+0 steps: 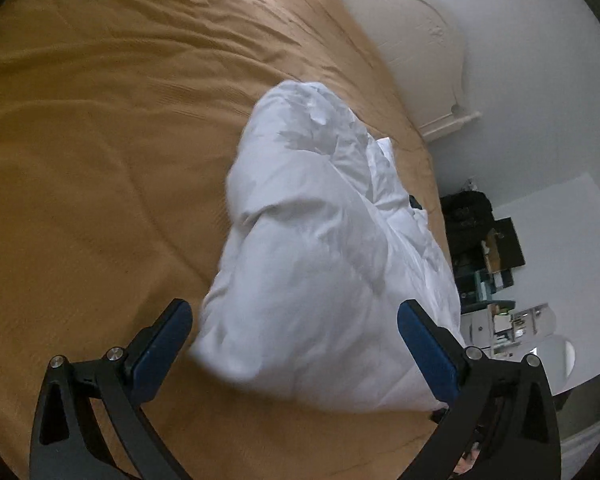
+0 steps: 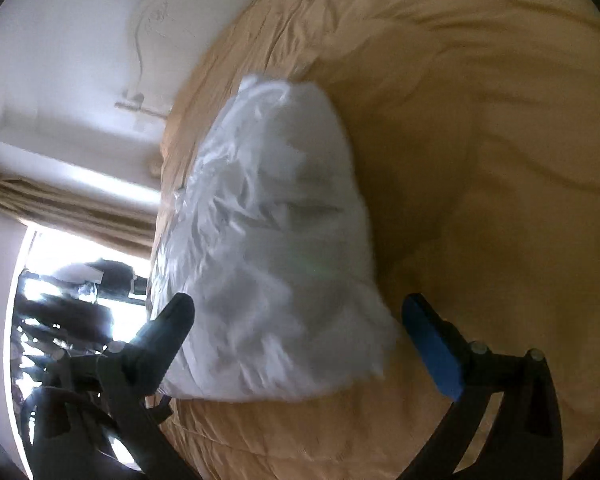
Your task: Fold large clothes
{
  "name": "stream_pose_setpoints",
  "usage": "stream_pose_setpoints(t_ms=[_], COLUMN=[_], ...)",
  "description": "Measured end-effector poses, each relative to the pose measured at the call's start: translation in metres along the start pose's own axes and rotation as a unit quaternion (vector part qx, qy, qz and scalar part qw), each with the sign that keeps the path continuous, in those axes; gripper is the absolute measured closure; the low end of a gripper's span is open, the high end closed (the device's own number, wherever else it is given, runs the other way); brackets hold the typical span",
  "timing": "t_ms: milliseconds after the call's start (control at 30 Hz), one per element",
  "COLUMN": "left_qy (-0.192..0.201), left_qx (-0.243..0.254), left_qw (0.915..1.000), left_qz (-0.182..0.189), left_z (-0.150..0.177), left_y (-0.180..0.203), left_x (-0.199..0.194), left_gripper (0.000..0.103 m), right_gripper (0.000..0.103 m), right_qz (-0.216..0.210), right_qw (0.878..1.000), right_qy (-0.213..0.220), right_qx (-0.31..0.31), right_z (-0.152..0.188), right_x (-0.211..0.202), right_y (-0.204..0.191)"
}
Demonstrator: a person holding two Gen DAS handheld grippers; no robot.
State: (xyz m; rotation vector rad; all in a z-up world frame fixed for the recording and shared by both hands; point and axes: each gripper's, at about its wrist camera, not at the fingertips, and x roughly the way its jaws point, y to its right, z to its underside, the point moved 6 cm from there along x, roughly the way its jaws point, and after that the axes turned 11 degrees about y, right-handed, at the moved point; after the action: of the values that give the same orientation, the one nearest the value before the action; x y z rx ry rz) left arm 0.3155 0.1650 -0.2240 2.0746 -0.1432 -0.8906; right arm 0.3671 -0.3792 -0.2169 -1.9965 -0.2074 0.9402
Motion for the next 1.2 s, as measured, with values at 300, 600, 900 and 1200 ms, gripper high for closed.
stream_pose_setpoints(t_ms=[300, 600, 900, 1200], left_qy=[-0.032, -0.006, -0.086, 0.078], left_qx=[0.009, 0.049, -0.043, 0.015], left_qw=[0.9994, 0.9988, 0.9953, 0.9867], left_qz=[0.007, -0.003, -0.012, -0.142], left_z=[0.002, 0.013, 0.089, 0.011], left_y=[0.012, 0.048, -0.048, -0.052], left_x=[0.054, -0.033, -0.072, -0.182], left_gripper=[0.046, 0.072, 0.036, 0.035], right_gripper=[0.042, 0.068, 0.033, 0.026], right_qz=[-0.041, -0.034, -0.018, 0.071], right_qw=[0.999, 0.999, 0.994, 0.997], right_qy=[-0.015, -0.024, -0.086, 0.038], right_qx=[0.020, -0.011, 0.063, -0.006], right_z=[-0.010, 0.008, 0.089, 0.039], right_x=[0.050, 0.001, -0.026, -0.117], right_y=[-0.006, -0.047, 0.033, 0.027])
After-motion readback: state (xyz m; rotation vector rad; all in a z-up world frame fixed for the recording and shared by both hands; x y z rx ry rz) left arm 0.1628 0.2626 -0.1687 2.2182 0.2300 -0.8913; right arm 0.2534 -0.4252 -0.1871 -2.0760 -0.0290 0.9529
